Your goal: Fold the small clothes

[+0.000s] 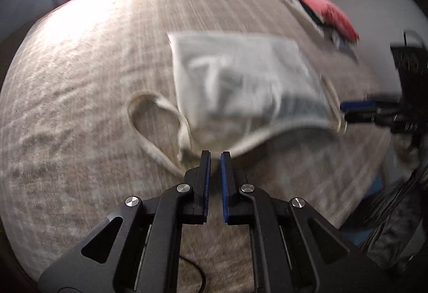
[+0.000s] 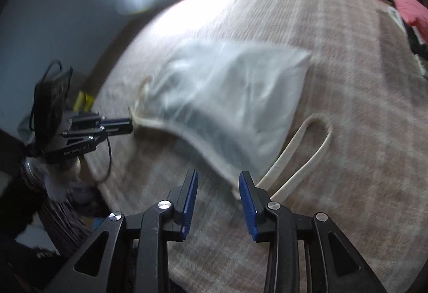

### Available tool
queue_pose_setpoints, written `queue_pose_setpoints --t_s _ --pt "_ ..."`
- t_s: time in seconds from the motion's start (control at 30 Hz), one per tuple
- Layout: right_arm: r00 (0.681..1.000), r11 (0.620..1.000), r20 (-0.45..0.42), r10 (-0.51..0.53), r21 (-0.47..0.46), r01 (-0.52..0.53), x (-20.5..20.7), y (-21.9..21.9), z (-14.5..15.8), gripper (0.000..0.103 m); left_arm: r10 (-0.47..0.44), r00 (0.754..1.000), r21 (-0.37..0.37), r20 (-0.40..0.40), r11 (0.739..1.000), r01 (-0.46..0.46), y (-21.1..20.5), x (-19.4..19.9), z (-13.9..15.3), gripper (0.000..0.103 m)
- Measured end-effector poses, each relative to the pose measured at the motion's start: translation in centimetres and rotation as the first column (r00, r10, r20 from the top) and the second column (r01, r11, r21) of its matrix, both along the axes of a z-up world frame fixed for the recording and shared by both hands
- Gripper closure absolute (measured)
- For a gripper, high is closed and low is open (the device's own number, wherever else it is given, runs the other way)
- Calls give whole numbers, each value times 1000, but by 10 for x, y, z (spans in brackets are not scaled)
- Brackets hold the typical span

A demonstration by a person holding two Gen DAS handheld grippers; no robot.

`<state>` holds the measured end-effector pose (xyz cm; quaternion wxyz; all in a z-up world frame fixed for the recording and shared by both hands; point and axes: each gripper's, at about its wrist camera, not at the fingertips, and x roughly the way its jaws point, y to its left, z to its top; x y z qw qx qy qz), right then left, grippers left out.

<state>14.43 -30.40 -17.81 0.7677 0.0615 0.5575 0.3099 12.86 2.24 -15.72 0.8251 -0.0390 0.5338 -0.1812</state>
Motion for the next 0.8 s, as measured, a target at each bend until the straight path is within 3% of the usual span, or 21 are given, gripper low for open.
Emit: queue_pose_setpoints --t_s 0.07,0.13,0.5,0.8 --pt "998 998 7 -57 19 57 11 -6 1 63 60 998 -47 8 997 -60 7 11 8 71" --pt "995 994 -6 -98 39 98 21 -12 -2 60 106 994 -88 11 991 -105 14 26 11 66" --pt "963 967 -147 -226 88 241 56 -50 -41 60 198 966 -206 -167 951 -230 44 75 -29 66" --pt "950 938 -207 -234 209 276 58 -67 -54 60 193 956 -257 -220 934 -248 37 79 -42 66"
